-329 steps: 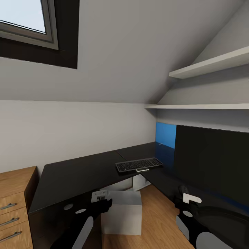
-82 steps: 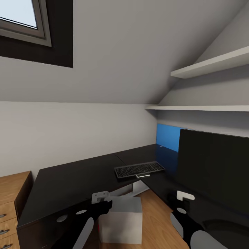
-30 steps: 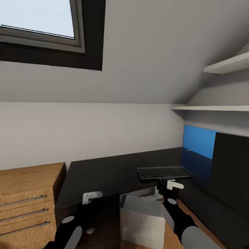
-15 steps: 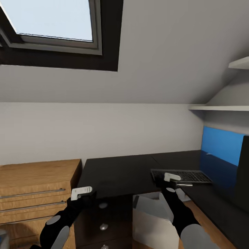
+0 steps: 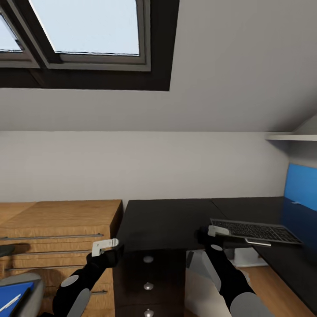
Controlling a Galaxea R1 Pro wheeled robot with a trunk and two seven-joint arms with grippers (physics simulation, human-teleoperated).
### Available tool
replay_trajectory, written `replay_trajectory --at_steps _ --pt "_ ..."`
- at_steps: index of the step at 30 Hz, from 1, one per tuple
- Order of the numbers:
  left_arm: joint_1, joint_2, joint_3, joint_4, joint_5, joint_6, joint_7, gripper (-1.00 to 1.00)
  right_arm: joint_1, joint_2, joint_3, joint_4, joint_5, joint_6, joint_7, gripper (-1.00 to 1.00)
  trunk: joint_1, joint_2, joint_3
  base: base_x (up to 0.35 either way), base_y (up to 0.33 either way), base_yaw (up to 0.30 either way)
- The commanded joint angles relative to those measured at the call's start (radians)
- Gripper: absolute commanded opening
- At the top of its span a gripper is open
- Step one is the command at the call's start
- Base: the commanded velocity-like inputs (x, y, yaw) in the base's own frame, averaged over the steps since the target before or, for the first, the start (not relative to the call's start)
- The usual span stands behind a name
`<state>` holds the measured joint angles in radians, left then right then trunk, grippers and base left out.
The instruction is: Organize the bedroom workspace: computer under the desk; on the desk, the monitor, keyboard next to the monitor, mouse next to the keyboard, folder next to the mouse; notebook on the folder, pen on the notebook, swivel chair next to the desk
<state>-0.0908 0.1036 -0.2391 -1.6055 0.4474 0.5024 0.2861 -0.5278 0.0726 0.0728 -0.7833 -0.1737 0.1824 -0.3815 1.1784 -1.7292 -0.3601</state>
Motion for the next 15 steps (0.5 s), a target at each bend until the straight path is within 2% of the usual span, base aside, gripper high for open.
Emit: replay_trajectory --at_steps 1,12,15 --pt "-0.001 0.001 -0.003 0.002 0.010 0.002 0.010 1.00 0.000 -0.001 0.006 -0.002 -0.010 0.004 -0.008 -1.00 0.000 -0.001 -0.001 0.000 0.000 0.274" --pt "-0.001 -0.002 -0.011 0.026 0.010 0.002 0.010 1.00 0.013 0.000 0.011 -0.002 -0.008 0.005 -0.006 -1.00 0.000 -0.001 -0.001 0.000 0.000 0.273" --pt "-0.001 -0.002 -0.026 0.046 0.009 0.002 0.011 1.00 0.016 -0.001 0.047 -0.002 -0.007 0.005 -0.005 -1.00 0.000 -0.001 -0.001 0.000 0.000 0.273"
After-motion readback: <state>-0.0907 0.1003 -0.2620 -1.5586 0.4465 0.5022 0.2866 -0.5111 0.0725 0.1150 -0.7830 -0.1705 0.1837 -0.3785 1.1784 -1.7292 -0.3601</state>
